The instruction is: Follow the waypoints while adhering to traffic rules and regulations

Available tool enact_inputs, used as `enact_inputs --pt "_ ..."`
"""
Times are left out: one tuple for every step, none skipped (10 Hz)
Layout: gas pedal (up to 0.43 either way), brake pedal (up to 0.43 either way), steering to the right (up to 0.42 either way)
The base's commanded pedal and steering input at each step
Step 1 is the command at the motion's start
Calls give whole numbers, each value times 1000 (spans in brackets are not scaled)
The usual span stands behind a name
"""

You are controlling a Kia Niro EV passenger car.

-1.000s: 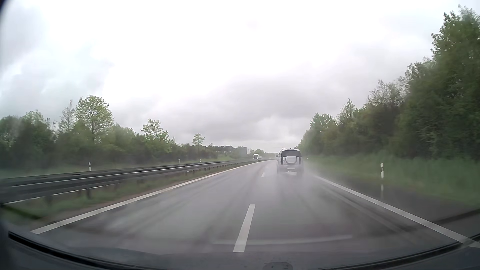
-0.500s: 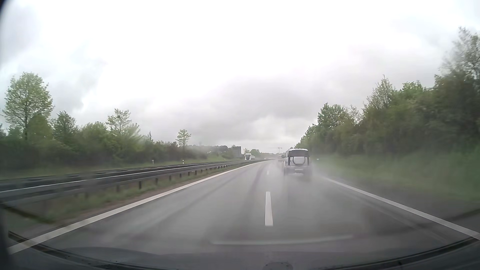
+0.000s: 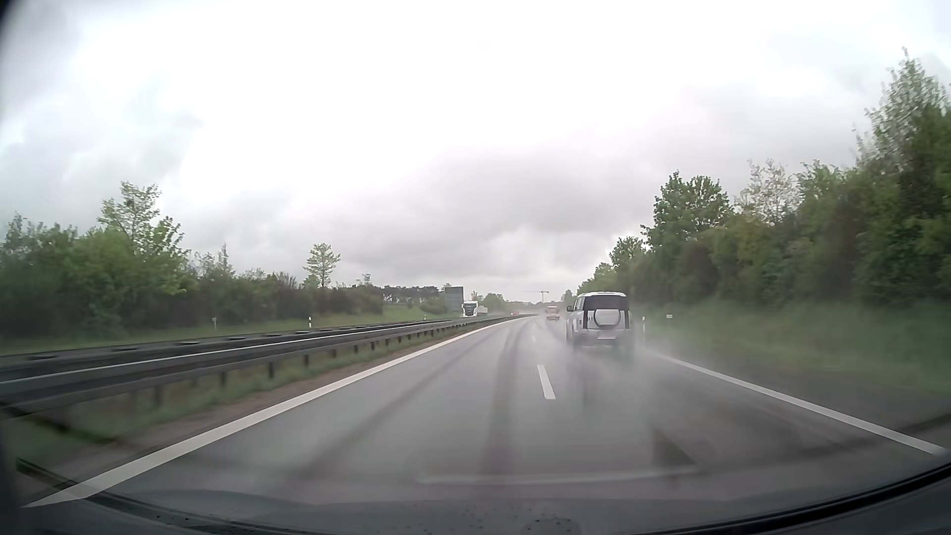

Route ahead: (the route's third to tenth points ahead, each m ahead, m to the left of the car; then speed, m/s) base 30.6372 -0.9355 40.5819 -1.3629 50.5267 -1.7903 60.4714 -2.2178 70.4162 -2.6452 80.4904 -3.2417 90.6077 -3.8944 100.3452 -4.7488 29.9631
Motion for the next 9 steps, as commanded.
enact_inputs --pt "409 0 7" --pt "409 0 6" --pt "409 0 6" --pt "409 0 6" --pt "409 0 6" --pt "409 0 6" --pt "409 0 6" --pt "409 0 6" --pt "409 0 6"
